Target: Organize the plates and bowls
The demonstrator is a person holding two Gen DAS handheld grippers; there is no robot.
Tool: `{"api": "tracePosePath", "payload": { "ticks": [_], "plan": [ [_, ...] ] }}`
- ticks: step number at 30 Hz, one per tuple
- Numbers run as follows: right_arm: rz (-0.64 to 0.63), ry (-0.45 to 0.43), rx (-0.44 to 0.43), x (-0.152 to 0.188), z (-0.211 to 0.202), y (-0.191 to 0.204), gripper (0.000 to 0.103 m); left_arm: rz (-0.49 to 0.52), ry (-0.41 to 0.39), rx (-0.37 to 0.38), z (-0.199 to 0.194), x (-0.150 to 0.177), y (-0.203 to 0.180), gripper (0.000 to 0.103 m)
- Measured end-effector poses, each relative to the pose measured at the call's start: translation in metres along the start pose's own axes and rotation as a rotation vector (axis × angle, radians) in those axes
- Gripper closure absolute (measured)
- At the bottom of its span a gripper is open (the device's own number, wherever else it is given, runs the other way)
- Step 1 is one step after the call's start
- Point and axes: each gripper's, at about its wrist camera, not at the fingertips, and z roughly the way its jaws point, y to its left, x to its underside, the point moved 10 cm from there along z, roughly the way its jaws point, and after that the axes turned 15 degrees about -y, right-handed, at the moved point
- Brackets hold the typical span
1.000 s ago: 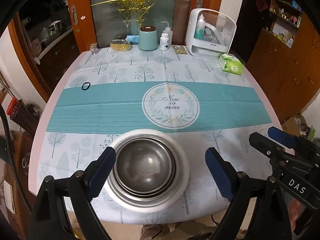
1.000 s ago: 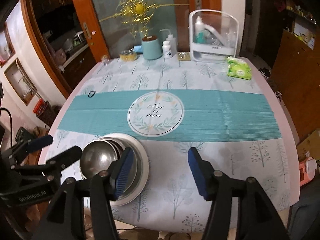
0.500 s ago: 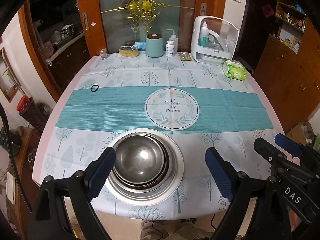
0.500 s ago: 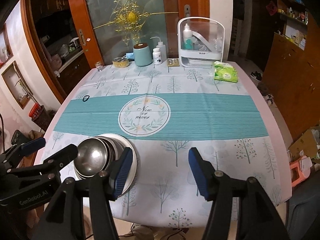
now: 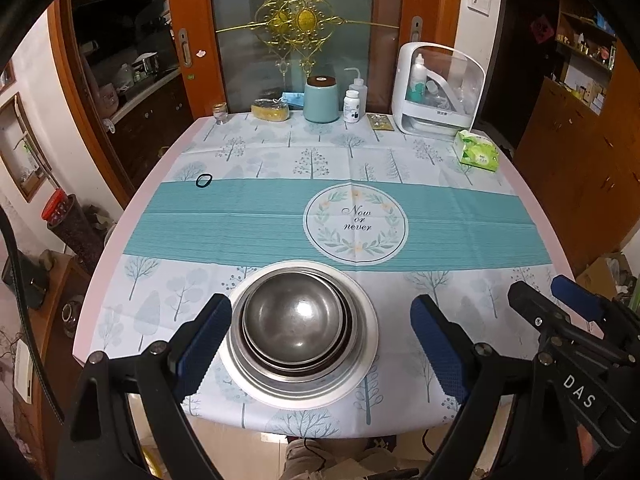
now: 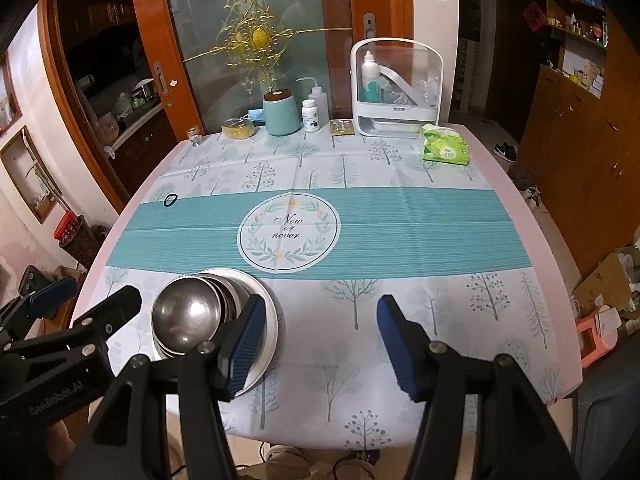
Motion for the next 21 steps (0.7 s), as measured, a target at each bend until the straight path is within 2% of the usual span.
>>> {"api": "tracePosePath", "payload": {
  "ticks": [21],
  "plan": [
    [-0.014, 0.008, 0.007, 0.002, 0.011, 0.033, 0.044, 0.015, 0.033, 0.008, 0.014, 0.002, 0.027, 0.013]
  ]
}}
